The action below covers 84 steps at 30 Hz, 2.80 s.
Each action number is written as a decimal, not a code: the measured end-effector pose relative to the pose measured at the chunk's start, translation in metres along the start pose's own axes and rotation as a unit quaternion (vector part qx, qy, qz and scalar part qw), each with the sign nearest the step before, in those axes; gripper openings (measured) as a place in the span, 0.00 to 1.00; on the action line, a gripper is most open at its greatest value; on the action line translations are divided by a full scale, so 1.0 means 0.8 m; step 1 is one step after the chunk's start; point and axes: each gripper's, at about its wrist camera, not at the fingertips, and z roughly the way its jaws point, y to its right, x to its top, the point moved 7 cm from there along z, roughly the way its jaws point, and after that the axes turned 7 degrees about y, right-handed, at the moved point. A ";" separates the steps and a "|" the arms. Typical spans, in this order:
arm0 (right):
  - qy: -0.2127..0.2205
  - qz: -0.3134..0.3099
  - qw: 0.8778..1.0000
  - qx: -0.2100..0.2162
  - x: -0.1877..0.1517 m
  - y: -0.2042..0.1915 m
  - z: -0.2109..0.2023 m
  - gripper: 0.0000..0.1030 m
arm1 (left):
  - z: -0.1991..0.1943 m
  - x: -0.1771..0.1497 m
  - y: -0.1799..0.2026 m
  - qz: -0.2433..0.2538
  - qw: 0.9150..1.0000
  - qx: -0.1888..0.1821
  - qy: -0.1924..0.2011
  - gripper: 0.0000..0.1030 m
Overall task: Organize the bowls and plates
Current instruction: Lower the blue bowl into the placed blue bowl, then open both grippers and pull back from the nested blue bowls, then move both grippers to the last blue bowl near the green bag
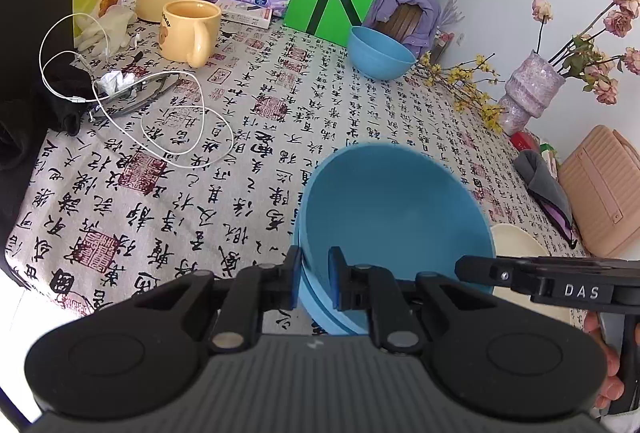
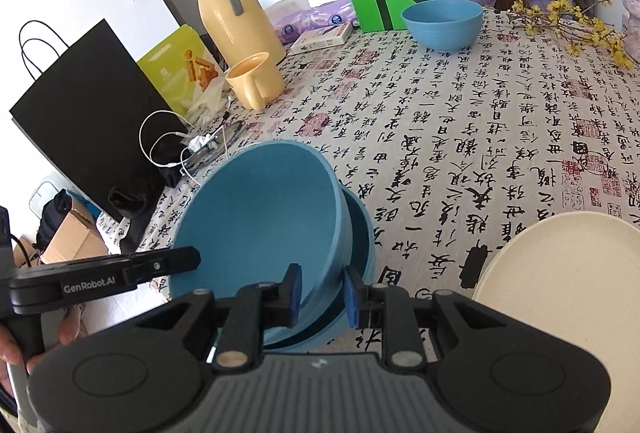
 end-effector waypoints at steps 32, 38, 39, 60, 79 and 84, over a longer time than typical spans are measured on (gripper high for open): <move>0.244 -0.131 0.956 -0.099 -0.118 -0.026 -0.133 0.81 | -0.098 -0.102 0.033 0.158 0.960 -0.013 0.229 0.87; 0.262 -0.152 0.939 -0.165 -0.177 -0.013 -0.163 0.85 | -0.115 -0.127 0.036 0.169 0.956 -0.021 0.238 0.89; 0.267 -0.151 0.938 -0.164 -0.181 -0.012 -0.169 0.86 | -0.115 -0.129 0.038 0.170 0.956 -0.025 0.238 0.89; 0.304 -0.098 0.932 -0.173 -0.160 0.025 -0.173 0.88 | -0.084 -0.099 0.066 0.185 0.952 -0.041 0.239 0.91; 0.269 -0.045 0.950 -0.150 0.013 0.107 -0.155 0.87 | 0.005 0.090 0.076 0.150 0.974 -0.050 0.160 0.92; 0.220 0.008 0.973 -0.070 0.096 0.131 -0.142 0.87 | 0.044 0.172 0.074 0.122 0.984 -0.074 0.111 0.92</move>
